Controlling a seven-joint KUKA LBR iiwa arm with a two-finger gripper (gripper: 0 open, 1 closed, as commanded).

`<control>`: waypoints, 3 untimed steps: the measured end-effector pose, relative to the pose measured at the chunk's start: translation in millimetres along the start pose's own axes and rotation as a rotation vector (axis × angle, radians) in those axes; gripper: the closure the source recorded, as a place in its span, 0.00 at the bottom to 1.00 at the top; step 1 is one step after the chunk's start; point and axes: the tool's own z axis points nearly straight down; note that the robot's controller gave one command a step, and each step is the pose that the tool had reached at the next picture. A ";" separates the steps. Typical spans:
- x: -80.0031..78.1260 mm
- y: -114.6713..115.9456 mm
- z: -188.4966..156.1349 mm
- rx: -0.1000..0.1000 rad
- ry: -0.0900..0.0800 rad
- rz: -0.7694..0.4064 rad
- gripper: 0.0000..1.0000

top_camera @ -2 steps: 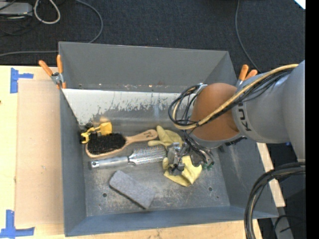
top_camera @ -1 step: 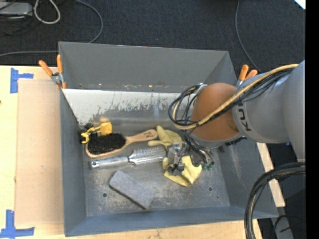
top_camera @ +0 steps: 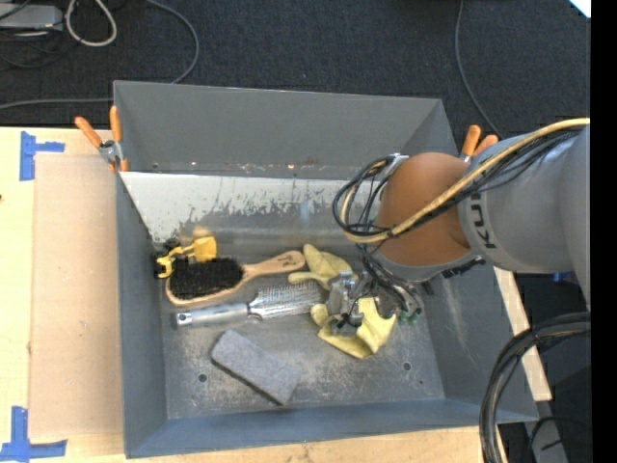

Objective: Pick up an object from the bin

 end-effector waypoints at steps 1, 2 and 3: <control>9.0 12.5 -19.1 0.005 -0.003 0.023 1.00; -17.8 32.2 15.1 0.001 -0.005 0.139 1.00; -7.5 36.8 13.3 0.001 -0.012 -0.041 1.00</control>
Offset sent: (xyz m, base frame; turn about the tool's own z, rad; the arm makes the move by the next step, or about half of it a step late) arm 0.0144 0.0316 -0.0149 0.1413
